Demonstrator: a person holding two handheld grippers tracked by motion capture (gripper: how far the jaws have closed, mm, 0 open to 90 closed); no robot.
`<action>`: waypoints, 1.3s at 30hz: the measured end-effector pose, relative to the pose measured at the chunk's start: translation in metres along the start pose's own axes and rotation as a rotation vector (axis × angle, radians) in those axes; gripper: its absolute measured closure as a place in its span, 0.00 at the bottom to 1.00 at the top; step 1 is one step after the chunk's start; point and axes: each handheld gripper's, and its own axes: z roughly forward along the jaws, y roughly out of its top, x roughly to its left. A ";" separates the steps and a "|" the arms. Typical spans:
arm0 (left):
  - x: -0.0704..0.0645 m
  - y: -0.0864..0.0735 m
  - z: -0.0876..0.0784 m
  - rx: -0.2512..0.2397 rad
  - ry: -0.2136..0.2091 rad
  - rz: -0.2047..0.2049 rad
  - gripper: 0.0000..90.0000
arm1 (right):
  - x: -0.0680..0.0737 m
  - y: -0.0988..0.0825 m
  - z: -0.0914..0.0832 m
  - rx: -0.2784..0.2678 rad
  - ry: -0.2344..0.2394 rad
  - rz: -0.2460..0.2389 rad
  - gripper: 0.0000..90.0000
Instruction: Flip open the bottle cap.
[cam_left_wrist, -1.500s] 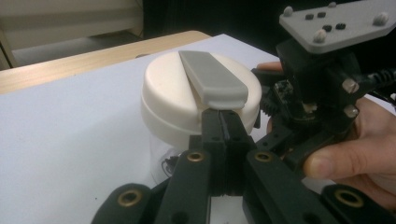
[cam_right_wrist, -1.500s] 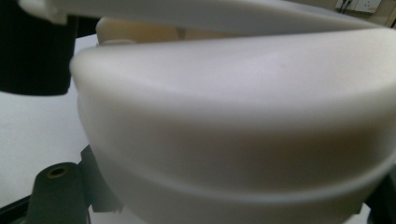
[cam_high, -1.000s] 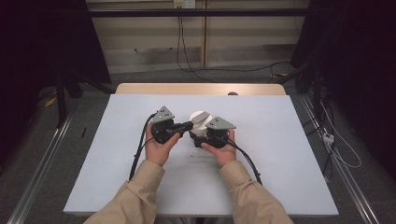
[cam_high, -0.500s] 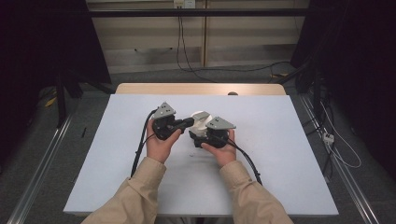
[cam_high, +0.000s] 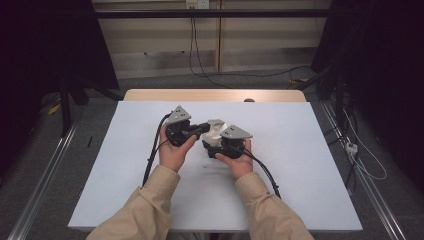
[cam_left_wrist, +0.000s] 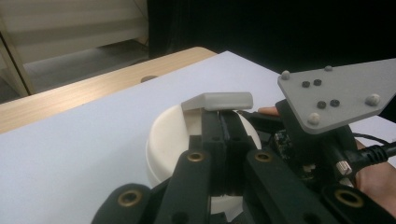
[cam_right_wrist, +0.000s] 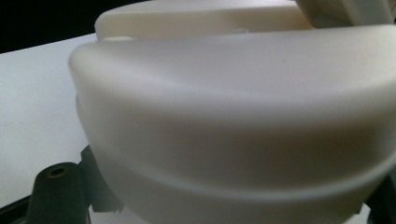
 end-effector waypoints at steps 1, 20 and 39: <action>0.000 0.000 0.000 0.000 0.000 0.000 1.00 | 0.000 0.000 0.000 0.000 0.000 0.000 0.21; 0.001 0.010 0.007 0.005 -0.006 0.002 1.00 | 0.000 0.000 0.000 0.000 0.001 0.003 0.21; 0.001 0.018 0.013 0.012 -0.005 0.012 1.00 | 0.000 0.000 0.000 0.003 0.004 0.004 0.21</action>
